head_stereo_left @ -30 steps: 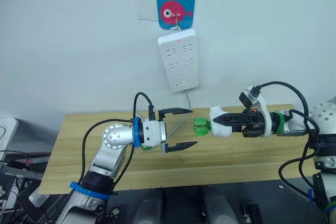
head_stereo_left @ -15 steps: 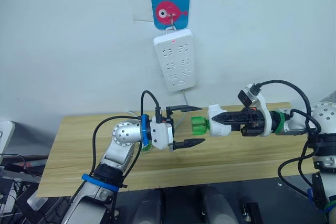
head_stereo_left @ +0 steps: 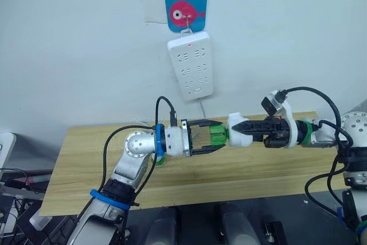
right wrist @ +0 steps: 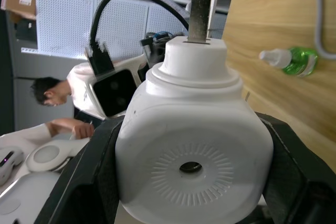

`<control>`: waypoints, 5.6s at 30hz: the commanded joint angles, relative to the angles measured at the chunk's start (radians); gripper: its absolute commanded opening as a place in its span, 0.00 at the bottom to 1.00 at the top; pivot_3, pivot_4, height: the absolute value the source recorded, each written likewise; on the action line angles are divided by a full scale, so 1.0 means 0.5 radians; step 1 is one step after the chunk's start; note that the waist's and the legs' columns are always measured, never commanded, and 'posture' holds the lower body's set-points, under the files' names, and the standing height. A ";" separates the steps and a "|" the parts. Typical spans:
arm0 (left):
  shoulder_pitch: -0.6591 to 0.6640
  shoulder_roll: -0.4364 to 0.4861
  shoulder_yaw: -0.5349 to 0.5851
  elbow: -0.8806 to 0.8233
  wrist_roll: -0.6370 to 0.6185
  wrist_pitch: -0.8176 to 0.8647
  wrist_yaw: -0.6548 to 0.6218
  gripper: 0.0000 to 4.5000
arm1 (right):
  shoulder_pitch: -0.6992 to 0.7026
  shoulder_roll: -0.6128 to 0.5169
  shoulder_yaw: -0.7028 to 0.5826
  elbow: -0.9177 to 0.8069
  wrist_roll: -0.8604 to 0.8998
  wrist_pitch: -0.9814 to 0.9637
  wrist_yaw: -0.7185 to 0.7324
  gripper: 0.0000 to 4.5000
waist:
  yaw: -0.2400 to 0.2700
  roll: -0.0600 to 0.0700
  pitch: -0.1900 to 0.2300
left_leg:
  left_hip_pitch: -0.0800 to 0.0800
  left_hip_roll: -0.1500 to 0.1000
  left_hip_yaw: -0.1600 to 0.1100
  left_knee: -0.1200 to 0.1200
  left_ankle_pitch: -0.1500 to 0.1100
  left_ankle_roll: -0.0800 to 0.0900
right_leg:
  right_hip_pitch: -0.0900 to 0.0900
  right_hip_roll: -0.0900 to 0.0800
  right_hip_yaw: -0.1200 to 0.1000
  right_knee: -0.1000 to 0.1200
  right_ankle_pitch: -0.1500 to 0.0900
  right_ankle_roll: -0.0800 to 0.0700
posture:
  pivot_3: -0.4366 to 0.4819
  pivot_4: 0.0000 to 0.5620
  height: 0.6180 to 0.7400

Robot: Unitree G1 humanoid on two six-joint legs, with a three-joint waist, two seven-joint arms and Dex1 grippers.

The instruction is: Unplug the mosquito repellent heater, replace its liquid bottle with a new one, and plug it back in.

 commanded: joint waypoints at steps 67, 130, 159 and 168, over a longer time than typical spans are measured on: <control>-0.063 0.005 -0.016 0.314 0.470 -1.289 0.097 0.74 | 0.048 -0.006 -0.052 -0.097 -0.030 0.068 0.224 0.67 | 0.024 -0.001 0.001 | 0.000 0.000 0.003 0.001 0.002 0.000 | 0.000 -0.001 0.001 -0.001 0.004 0.000 | 0.36 0.41 1.00; 0.260 0.369 0.597 -0.447 -2.493 2.743 1.180 0.51 | -0.078 -0.347 0.895 0.848 -2.943 -1.607 0.773 0.67 | -0.015 -0.005 0.030 | 0.003 -0.002 0.005 0.000 0.003 -0.001 | -0.003 0.000 0.006 0.002 0.003 0.002 | 0.44 0.51 1.00; 0.397 0.372 0.579 -0.570 -2.364 2.742 1.042 0.51 | -0.444 -0.168 0.638 1.685 -3.476 -1.752 1.106 0.99 | 0.045 -0.008 0.067 | 0.003 -0.002 0.005 -0.001 0.003 -0.002 | -0.002 -0.003 0.005 0.001 0.003 0.001 | 0.44 0.48 1.00; 0.389 0.416 0.494 -0.806 -1.801 2.437 0.705 0.51 | -0.185 -0.574 0.307 0.818 -3.233 -1.094 1.335 0.99 | 0.046 -0.006 0.066 | 0.001 -0.003 0.003 -0.001 0.004 -0.004 | -0.003 -0.003 0.004 0.000 0.003 0.001 | 0.42 0.44 1.00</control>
